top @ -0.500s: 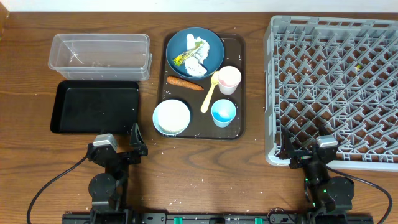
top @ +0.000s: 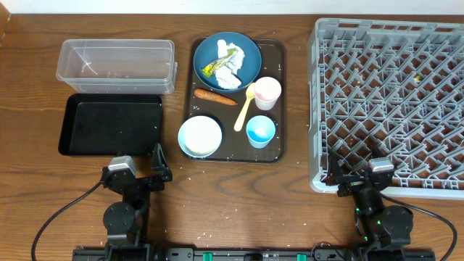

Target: Sort waste into correct bins and load items into the dishwasher rack

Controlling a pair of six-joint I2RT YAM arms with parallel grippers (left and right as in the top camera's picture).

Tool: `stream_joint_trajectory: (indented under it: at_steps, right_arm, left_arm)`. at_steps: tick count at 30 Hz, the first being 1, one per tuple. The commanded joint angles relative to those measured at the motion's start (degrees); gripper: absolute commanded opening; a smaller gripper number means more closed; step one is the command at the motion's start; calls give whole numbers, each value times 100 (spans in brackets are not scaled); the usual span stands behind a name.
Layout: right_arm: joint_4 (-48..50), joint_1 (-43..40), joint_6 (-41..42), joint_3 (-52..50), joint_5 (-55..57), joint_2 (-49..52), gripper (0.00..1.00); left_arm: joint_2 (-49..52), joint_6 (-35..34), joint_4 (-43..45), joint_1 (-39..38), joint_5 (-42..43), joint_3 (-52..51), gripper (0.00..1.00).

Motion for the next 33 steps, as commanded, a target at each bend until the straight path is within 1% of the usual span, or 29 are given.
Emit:
stream_joint_trajectory:
  at_steps: [1, 28, 33]
  right_arm:
    - [-20, 37, 2, -9, -42, -28, 99]
    - [-20, 37, 2, -9, -42, -28, 99]
    - [136, 37, 2, -9, 39, -26, 99]
  left_arm:
    - [-39, 116, -269, -17, -122, -79, 95]
    - [-39, 116, -267, -17, -120, -79, 95]
    - [-39, 116, -267, -17, -120, -79, 95]
